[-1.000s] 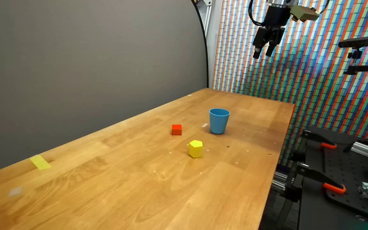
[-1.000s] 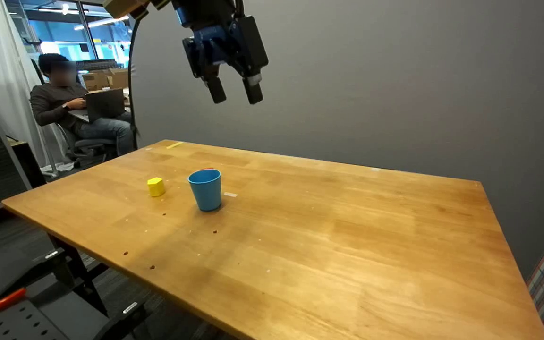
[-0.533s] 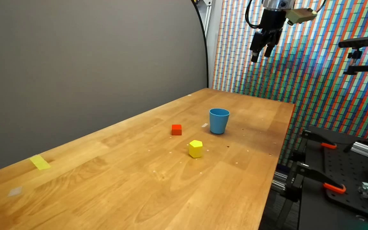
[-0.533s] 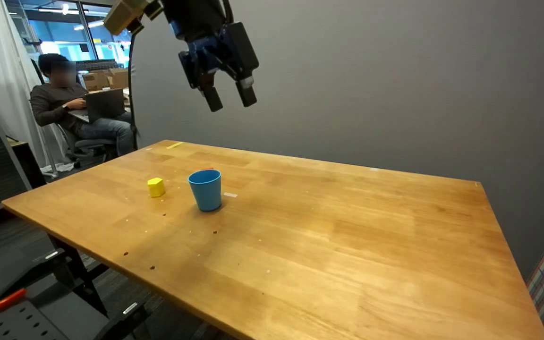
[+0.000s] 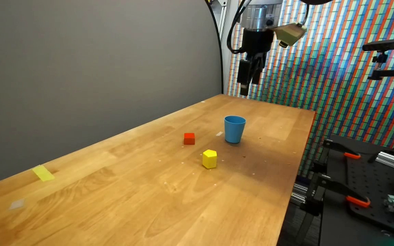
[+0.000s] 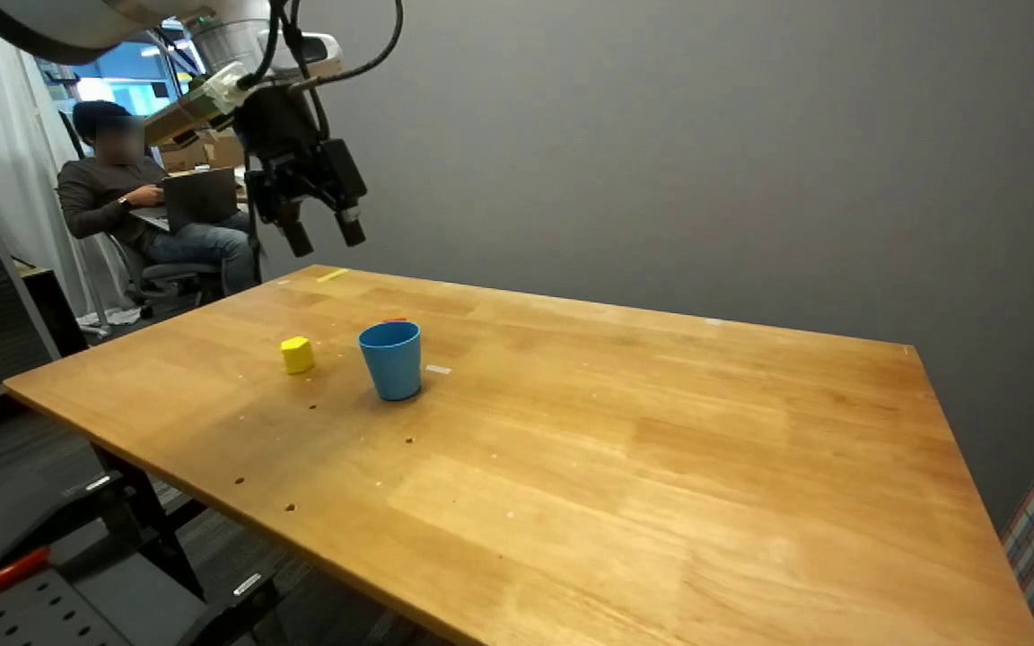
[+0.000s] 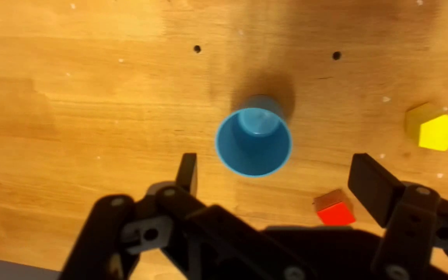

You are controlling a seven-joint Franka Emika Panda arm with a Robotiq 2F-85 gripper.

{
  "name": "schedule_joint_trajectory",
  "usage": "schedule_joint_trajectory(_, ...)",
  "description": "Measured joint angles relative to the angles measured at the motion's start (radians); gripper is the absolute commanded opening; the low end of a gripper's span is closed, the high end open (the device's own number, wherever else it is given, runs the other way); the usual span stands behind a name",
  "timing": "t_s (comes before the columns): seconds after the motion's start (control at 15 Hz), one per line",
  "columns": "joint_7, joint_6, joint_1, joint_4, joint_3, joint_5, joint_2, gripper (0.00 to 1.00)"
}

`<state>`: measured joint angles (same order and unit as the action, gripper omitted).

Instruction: Put the yellow block in the cup

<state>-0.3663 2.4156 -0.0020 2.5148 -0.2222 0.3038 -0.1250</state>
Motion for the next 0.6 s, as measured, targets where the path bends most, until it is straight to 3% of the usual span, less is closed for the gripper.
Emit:
schedule_joint_trajectory(0.27, 0.080, -0.039, 0.083, -0.145, 0.000, -0.138, 0.199, 1.00)
schedule_joint_trajectory(0.6, 0.188, -0.040, 0.125, -0.305, 0.001, -0.229, 0.418, 1.00)
